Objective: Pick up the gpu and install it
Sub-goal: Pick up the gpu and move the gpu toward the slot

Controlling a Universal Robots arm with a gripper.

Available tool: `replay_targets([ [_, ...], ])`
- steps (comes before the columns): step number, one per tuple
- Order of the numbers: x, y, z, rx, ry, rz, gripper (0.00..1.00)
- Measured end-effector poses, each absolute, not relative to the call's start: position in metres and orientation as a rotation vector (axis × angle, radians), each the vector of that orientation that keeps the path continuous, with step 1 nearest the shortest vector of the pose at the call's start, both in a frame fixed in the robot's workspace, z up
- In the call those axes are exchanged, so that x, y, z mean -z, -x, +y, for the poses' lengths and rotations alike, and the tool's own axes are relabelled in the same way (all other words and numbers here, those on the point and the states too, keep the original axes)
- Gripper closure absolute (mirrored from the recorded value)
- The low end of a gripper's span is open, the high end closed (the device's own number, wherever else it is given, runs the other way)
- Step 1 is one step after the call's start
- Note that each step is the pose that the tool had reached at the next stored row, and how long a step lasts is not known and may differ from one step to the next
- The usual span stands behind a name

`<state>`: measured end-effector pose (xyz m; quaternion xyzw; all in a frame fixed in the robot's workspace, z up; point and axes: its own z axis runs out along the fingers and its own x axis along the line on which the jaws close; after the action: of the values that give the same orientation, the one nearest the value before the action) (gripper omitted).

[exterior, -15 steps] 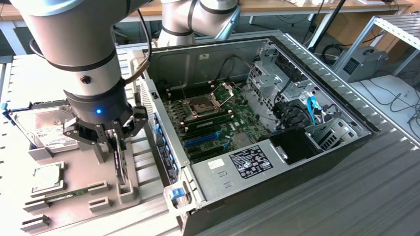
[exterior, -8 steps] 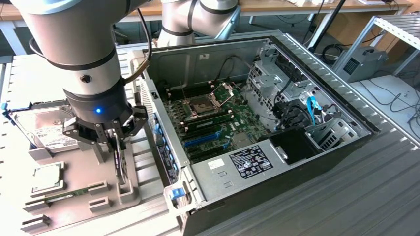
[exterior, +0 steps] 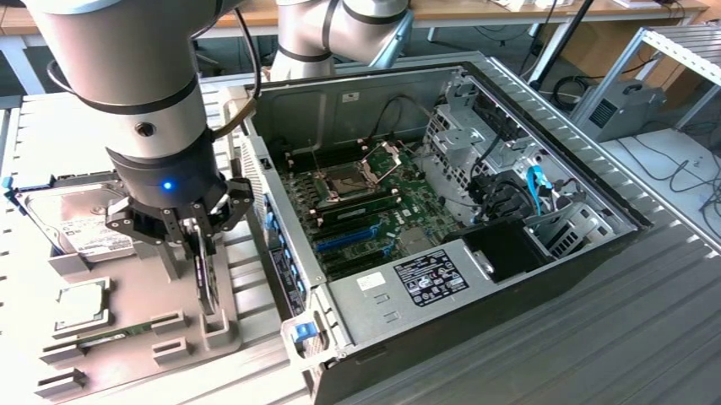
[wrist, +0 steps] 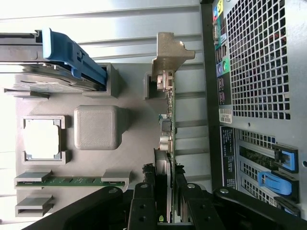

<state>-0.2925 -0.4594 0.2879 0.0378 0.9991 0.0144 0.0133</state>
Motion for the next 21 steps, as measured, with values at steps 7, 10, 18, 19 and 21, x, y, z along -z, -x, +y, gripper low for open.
replay_targets([
  [7, -0.2889, 0.2925, -0.4594, -0.045, -0.118, 3.112, 0.74],
  [10, -0.2893, 0.2925, -0.4594, -0.045, -0.118, 3.112, 0.74],
  [18, -0.2938, 0.2925, -0.4594, -0.045, -0.118, 3.112, 0.74],
  [19, -0.2949, 0.2925, -0.4594, -0.045, -0.118, 3.112, 0.74],
  [21, -0.2966, 0.2925, -0.4594, -0.045, -0.118, 3.112, 0.74],
])
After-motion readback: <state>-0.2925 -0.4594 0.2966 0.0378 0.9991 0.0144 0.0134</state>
